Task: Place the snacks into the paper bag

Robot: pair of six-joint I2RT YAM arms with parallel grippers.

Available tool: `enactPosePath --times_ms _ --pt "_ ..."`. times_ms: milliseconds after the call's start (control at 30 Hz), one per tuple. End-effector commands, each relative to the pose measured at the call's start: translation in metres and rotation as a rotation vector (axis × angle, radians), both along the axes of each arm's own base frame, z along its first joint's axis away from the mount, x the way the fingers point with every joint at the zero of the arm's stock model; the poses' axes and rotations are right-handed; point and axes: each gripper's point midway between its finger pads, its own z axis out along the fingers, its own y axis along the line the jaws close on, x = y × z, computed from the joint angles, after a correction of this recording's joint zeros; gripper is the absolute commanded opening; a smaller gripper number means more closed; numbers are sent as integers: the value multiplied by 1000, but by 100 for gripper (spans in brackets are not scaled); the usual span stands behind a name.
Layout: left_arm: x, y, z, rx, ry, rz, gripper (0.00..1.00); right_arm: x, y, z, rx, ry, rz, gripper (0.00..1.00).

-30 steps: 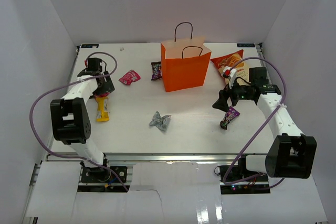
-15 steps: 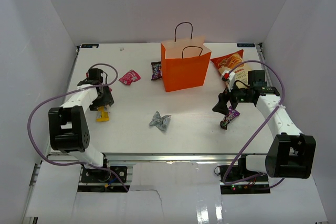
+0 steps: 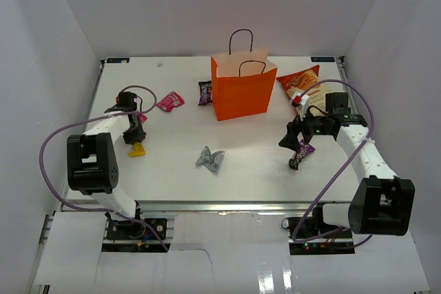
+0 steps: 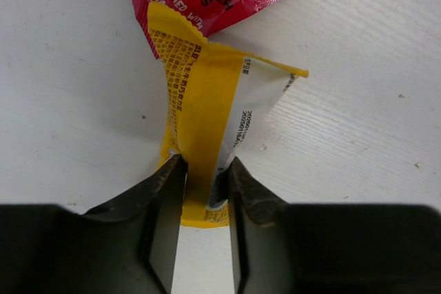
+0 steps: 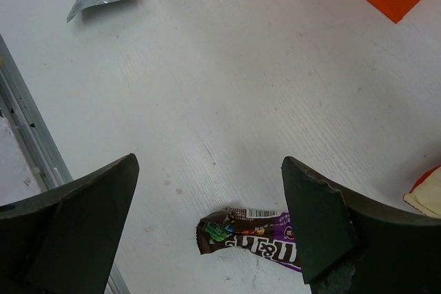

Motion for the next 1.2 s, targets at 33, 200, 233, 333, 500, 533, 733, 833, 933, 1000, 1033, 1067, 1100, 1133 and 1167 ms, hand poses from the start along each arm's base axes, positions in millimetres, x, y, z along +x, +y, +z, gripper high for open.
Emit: enactPosePath --times_ms 33,200,233,333,500,533,733,833,933,1000,1033,1067,1100,1133,1167 --pt "9 -7 21 -44 -107 -26 35 -3 0 8 9 -33 -4 90" --pt "34 -57 92 -219 -359 -182 30 -2 -3 12 -3 -54 -12 90" --pt "38 -69 107 -241 -409 -225 30 -2 -3 13 -5 -61 -12 90" --pt "47 -133 174 -286 -594 -438 30 2 -4 18 -9 -76 -16 90" --pt "45 -229 281 -366 -858 -730 27 6 -5 23 -17 -94 -16 90" --pt "50 -244 286 -376 -865 -768 27 7 -5 23 -18 -96 -16 90" --pt "75 -324 379 -365 -1062 -980 27 7 -4 25 -3 -93 -12 90" --pt "105 -343 394 -331 -1106 -995 27 4 -3 27 0 -98 -12 90" --pt "119 -354 392 -297 -1112 -1022 28 2 -4 25 -5 -98 -16 90" --pt "130 -363 377 -296 -1083 -1035 28 1 -5 26 -14 -105 -21 90" --pt "130 -367 380 -301 -1088 -1041 30 0 -6 27 -17 -114 -22 90" --pt "131 -370 375 -300 -1076 -1044 31 1 -6 28 -21 -117 -24 90" --pt "133 -374 366 -301 -1056 -1048 35 2 -8 29 -31 -127 -31 90" --pt "132 -377 360 -301 -1045 -1049 38 3 -9 31 -33 -136 -33 90" --pt "134 -377 354 -269 -1037 -1067 41 3 -9 33 -32 -137 -40 90"
